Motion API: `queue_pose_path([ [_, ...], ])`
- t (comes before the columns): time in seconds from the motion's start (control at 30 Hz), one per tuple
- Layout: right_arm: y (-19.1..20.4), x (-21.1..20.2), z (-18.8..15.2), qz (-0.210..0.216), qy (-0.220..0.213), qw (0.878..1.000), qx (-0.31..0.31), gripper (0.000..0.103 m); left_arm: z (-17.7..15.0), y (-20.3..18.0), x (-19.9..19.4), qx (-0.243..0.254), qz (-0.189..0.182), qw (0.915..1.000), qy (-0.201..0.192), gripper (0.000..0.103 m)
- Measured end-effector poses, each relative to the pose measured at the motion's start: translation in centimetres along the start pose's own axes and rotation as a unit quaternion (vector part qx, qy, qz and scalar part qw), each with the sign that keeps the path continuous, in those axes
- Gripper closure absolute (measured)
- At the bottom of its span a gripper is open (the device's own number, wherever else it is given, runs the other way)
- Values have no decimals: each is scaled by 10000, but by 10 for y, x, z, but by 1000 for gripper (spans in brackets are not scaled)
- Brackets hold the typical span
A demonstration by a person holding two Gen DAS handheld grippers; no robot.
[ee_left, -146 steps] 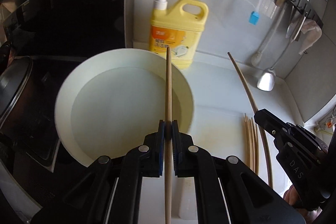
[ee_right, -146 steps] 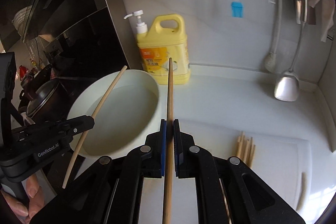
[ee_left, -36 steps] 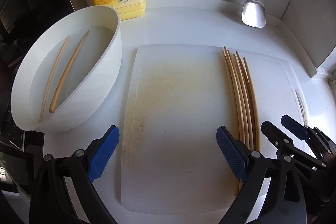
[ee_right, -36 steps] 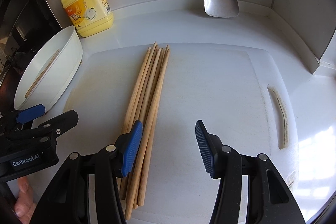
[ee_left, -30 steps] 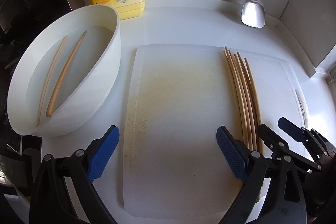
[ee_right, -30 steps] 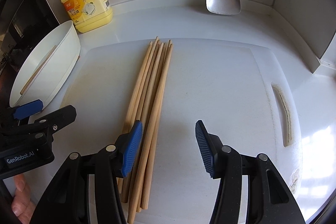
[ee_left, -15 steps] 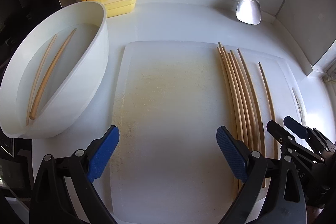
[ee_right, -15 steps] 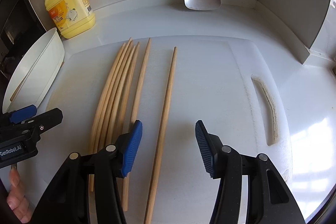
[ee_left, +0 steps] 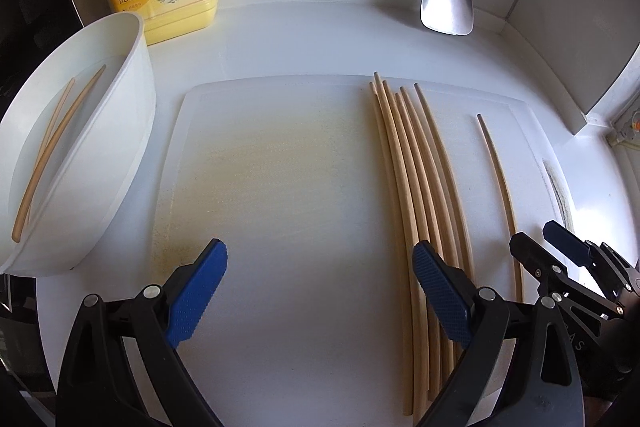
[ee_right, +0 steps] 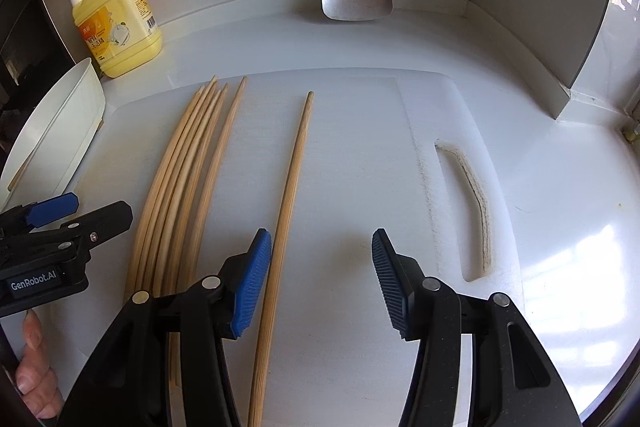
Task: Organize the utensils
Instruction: 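Close the left gripper on a chopstick while the right gripper grasps another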
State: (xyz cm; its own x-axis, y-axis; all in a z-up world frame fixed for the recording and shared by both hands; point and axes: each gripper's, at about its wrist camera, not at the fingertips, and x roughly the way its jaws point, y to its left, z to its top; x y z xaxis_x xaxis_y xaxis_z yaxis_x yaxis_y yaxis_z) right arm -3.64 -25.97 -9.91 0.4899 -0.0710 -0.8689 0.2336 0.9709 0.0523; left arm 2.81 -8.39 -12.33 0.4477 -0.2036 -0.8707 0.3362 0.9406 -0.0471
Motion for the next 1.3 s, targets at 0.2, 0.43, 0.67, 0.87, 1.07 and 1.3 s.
queue_pose_path([
  [0.2,0,1,-1,-4,-25,10000,-34,52,2,-11,5,120,-26,9999,-56,11],
  [0.43,0,0,-2,-11,-32,10000,-36,52,-2,3,12,-61,-4,10000,1,10],
  [0.67,1,0,-3,-47,-47,10000,-64,52,-3,20,12,-196,90,9998,-44,10],
  [0.87,1,0,-2,-47,-39,10000,-46,52,-7,29,10,-265,125,9995,-89,7],
  [1.07,1,0,-1,-67,-26,10000,-56,53,-9,40,7,-338,134,9993,-125,7],
  [1.3,1,1,-1,-39,-51,10000,-61,53,-16,58,-7,-545,-10,9977,-392,8],
])
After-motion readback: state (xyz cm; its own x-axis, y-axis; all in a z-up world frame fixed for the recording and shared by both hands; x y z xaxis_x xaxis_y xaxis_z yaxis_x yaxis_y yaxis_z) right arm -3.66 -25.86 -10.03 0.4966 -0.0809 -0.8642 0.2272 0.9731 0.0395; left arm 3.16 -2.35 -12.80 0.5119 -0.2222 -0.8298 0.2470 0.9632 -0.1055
